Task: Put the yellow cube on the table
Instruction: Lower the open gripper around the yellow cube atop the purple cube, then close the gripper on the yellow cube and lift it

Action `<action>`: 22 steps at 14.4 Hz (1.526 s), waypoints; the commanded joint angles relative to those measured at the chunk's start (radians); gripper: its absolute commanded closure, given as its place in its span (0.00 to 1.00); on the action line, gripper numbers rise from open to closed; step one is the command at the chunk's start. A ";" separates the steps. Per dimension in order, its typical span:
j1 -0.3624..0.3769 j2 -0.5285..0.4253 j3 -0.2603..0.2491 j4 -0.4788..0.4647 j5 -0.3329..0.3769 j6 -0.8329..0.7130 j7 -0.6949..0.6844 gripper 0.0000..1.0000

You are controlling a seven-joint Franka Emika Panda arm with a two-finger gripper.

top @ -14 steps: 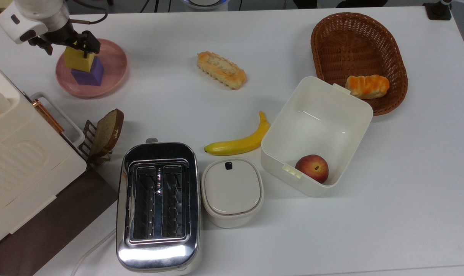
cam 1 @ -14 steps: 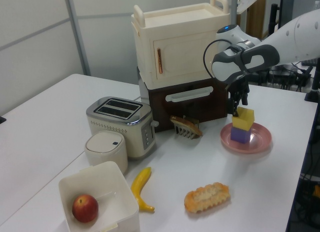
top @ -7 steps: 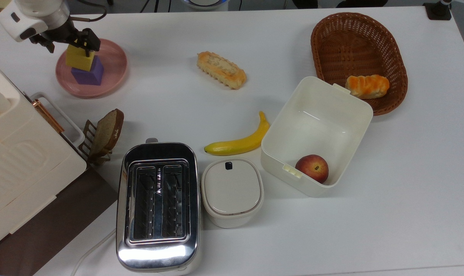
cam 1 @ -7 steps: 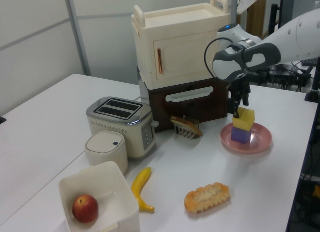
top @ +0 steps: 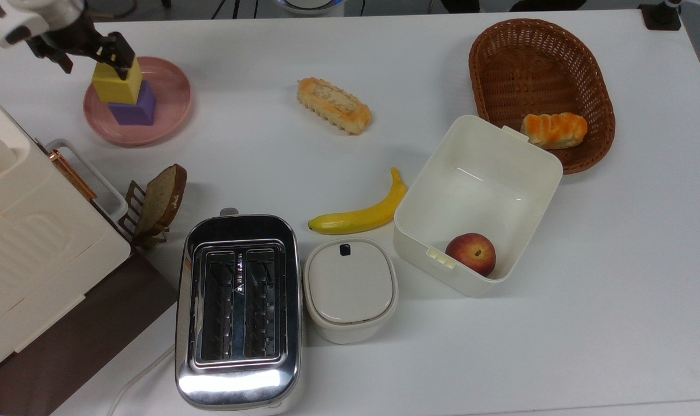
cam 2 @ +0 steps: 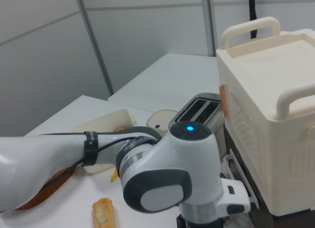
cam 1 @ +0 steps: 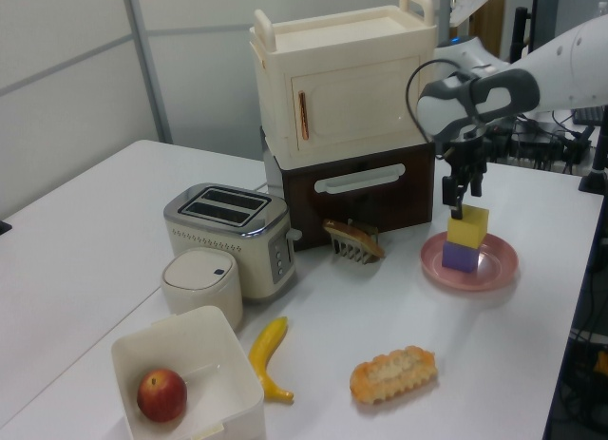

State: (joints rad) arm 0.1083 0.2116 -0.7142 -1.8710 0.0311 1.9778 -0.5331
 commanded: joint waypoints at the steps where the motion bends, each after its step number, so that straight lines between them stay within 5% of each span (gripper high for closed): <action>1: 0.019 -0.037 -0.024 -0.014 0.030 -0.017 -0.036 0.00; 22: 0.071 -0.018 -0.004 -0.022 0.035 -0.039 -0.062 0.00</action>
State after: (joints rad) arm 0.1789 0.2112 -0.7118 -1.8792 0.0442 1.9541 -0.5600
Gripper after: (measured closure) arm 0.000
